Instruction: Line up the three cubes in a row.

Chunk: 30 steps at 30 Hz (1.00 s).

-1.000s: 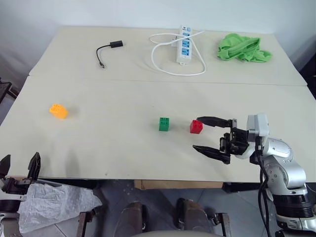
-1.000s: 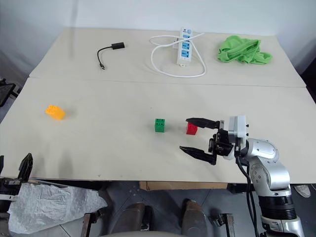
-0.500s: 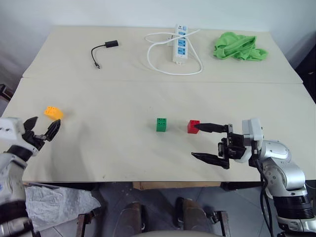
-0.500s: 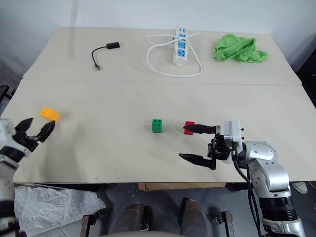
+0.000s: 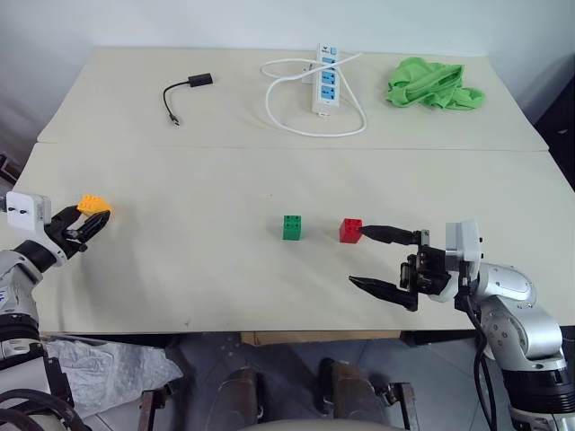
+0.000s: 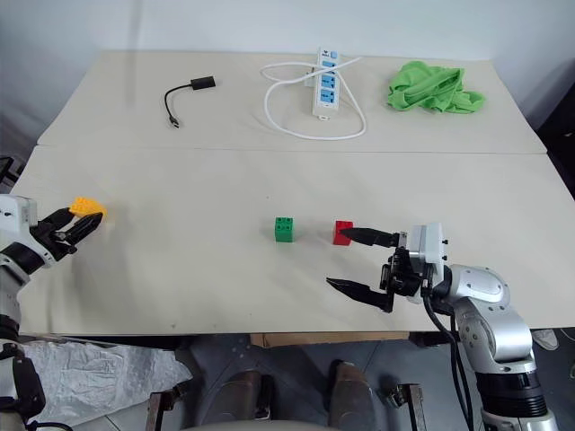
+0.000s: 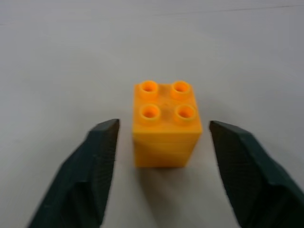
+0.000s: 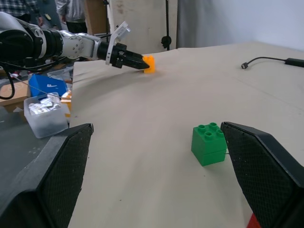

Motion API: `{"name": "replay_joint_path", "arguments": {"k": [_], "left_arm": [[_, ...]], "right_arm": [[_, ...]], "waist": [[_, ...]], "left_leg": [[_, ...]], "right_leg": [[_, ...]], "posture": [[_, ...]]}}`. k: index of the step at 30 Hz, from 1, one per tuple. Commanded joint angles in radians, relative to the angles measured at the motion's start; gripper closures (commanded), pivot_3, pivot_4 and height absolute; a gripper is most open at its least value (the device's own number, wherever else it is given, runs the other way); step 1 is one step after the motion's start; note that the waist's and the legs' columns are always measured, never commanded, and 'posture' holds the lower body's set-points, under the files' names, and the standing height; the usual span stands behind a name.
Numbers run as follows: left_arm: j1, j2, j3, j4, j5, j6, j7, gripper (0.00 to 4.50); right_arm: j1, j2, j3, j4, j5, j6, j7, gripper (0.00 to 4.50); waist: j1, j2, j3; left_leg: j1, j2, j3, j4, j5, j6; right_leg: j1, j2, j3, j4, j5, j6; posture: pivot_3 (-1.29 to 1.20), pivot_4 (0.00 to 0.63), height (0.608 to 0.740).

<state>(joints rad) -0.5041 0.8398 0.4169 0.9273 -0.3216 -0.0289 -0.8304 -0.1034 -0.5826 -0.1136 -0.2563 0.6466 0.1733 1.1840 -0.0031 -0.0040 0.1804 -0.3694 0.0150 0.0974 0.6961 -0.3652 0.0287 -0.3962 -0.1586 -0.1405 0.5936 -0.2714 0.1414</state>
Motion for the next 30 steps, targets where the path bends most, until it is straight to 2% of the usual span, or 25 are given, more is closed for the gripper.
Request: {"name": "replay_joint_path", "arguments": {"k": [1,2,5,8,11,15,18,23,30], "left_arm": [[-0.028,0.030,-0.018,0.001,0.005,-0.043,-0.094,2.76],[-0.030,0.027,-0.042,-0.022,0.002,-0.054,-0.170,3.00],[-0.045,0.017,-0.102,-0.097,-0.019,-0.087,-0.394,3.00],[-0.135,-0.007,-0.260,-0.139,0.054,-0.181,-0.612,3.00],[-0.226,-0.084,-0.358,-0.128,0.079,-0.228,-0.731,3.00],[-0.310,-0.163,-0.451,-0.042,0.123,-0.313,-0.782,3.00],[-0.393,-0.214,-0.500,0.107,0.196,-0.413,-0.744,3.00],[-0.484,-0.269,-0.504,0.247,0.235,-0.453,-0.698,3.00],[-0.549,-0.290,-0.504,0.322,0.291,-0.478,-0.679,3.00]], "right_arm": [[0.026,-0.017,-0.033,-0.052,0.006,-0.018,-0.009,0.00],[0.036,-0.023,-0.042,-0.057,0.008,-0.016,-0.010,0.00],[0.062,-0.048,-0.072,-0.063,0.018,-0.005,-0.008,0.00],[0.105,-0.089,-0.113,-0.058,0.028,0.002,0.011,0.00],[0.134,-0.104,-0.133,-0.067,0.038,0.006,0.011,0.00],[0.150,-0.113,-0.146,-0.078,0.043,0.008,0.010,0.00],[0.193,-0.121,-0.178,-0.109,0.056,0.015,0.002,0.00],[0.270,-0.121,-0.208,-0.139,0.065,0.020,0.000,0.00],[0.321,-0.113,-0.205,-0.147,0.059,0.010,-0.006,0.00]], "waist": [[0.000,0.000,0.000],[0.001,0.000,0.000],[0.003,0.000,0.000],[0.014,-0.001,0.000],[0.021,0.000,0.000],[0.020,0.000,0.000],[0.016,-0.001,0.000],[0.023,-0.001,0.000],[0.031,-0.002,0.000]], "left_leg": [[0.000,0.000,0.000,0.000,0.000,0.000],[0.000,0.000,0.000,0.000,0.000,0.000],[0.000,0.000,0.000,0.001,0.000,0.000],[-0.001,0.000,0.000,0.002,0.000,0.000],[0.000,0.000,0.002,0.003,0.000,0.000],[0.000,0.000,0.002,0.003,0.000,0.000],[-0.001,0.001,0.002,0.002,0.000,0.000],[-0.001,0.001,0.003,0.003,0.000,0.001],[-0.001,0.001,0.002,0.005,-0.001,0.002]], "right_leg": [[0.000,0.000,0.000,0.000,0.000,0.000],[0.000,0.000,0.000,0.000,0.000,0.000],[0.000,0.000,0.000,0.000,0.000,0.000],[0.000,0.000,0.000,0.000,0.000,0.000],[0.000,0.000,0.000,0.001,0.000,0.000],[0.000,0.001,0.001,0.000,0.000,0.000],[0.000,0.003,0.001,0.000,0.000,0.000],[0.000,0.003,0.002,-0.001,0.000,0.001],[0.001,0.003,0.003,-0.001,0.001,0.002]], "posture": [[0.00,0.150,0.740],[0.00,0.150,0.740],[0.00,0.150,0.740],[0.00,0.150,0.740],[0.00,0.150,0.740],[0.00,0.150,0.740],[0.00,0.150,0.740],[0.00,0.150,0.740],[0.00,0.150,0.740]]}}
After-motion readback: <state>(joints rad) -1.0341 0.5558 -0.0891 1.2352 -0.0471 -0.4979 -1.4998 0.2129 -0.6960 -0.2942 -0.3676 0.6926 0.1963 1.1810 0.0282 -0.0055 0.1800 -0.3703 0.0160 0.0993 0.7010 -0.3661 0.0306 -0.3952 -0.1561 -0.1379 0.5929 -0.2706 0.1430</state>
